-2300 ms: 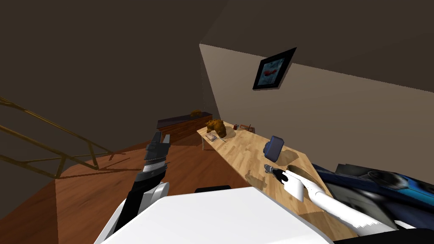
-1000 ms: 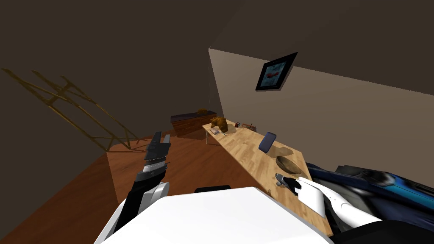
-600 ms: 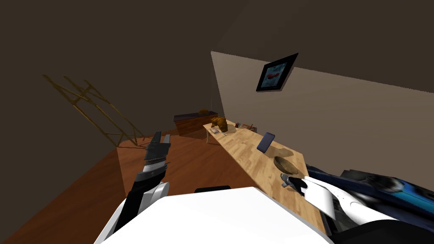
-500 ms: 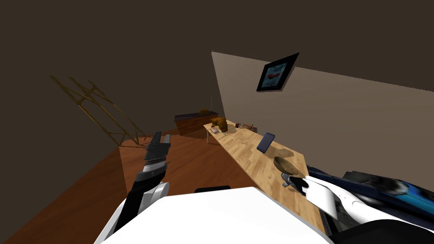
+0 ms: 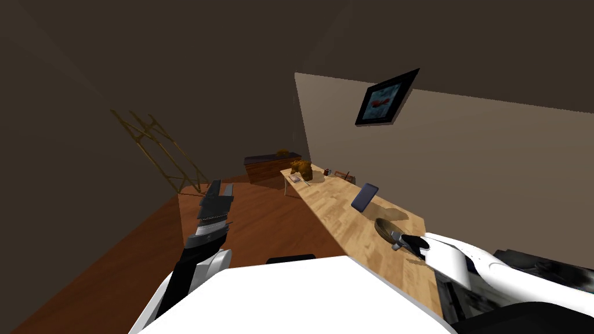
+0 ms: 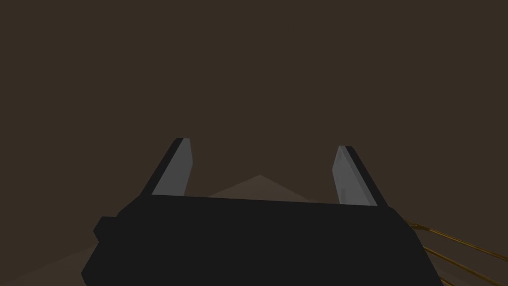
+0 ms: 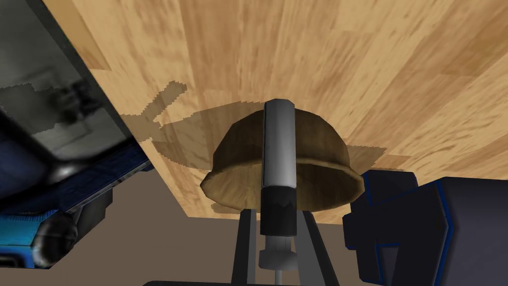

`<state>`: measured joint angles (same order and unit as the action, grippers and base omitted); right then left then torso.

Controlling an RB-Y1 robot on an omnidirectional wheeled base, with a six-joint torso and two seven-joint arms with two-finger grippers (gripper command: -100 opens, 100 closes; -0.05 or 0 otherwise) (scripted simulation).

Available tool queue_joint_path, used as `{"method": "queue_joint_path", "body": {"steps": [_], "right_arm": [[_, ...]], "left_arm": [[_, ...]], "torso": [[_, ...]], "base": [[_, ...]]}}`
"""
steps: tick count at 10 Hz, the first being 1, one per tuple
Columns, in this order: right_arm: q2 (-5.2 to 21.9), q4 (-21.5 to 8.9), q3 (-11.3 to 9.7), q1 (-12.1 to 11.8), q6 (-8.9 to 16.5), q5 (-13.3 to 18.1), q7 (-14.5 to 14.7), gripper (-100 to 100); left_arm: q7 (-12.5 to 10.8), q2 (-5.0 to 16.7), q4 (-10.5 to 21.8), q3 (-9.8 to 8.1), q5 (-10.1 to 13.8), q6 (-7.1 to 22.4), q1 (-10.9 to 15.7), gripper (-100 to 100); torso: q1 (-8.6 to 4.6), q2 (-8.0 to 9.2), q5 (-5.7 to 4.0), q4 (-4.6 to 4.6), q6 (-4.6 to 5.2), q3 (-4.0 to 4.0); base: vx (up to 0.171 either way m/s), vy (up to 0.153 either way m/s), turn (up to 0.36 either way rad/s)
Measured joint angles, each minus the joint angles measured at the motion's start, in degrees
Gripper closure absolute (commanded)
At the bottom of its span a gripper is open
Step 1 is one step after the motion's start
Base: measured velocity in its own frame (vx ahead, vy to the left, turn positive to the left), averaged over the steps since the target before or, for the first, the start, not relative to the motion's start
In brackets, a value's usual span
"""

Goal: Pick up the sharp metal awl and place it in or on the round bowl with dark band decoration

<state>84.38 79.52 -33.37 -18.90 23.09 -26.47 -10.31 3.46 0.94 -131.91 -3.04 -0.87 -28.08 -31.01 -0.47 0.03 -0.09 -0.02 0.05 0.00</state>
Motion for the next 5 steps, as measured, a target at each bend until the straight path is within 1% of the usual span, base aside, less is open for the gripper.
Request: {"method": "queue_joint_path", "body": {"steps": [2, 3, 5], "right_arm": [[2.84, 0.49, -0.63, 0.64, -0.63, -1.6, -0.07, 100], [4.37, 0.38, -1.35, 1.53, -1.03, -3.06, 0.4, 100], [6.88, 1.12, -1.34, 1.5, -1.59, -3.62, 0.0, 100]], "left_arm": [[0.0, 0.0, 0.0, 0.0, 0.0, 0.0, 0.0, 0], [0.0, 0.0, 0.0, 0.0, 0.0, 0.0, 0.0, 0], [0.0, 0.0, 0.0, 0.0, 0.0, 0.0, 0.0, 0]], "torso": [[0.04, 0.01, 0.01, 0.0, -0.04, 0.01], [0.09, -0.04, 0.02, 0.0, -0.05, -0.01], [0.17, -0.09, 0.0, -0.03, -0.06, -0.05]], "base": [[-0.049, -0.102, 0.124], [-0.022, -0.094, 0.086], [-0.028, -0.075, 0.098]]}}
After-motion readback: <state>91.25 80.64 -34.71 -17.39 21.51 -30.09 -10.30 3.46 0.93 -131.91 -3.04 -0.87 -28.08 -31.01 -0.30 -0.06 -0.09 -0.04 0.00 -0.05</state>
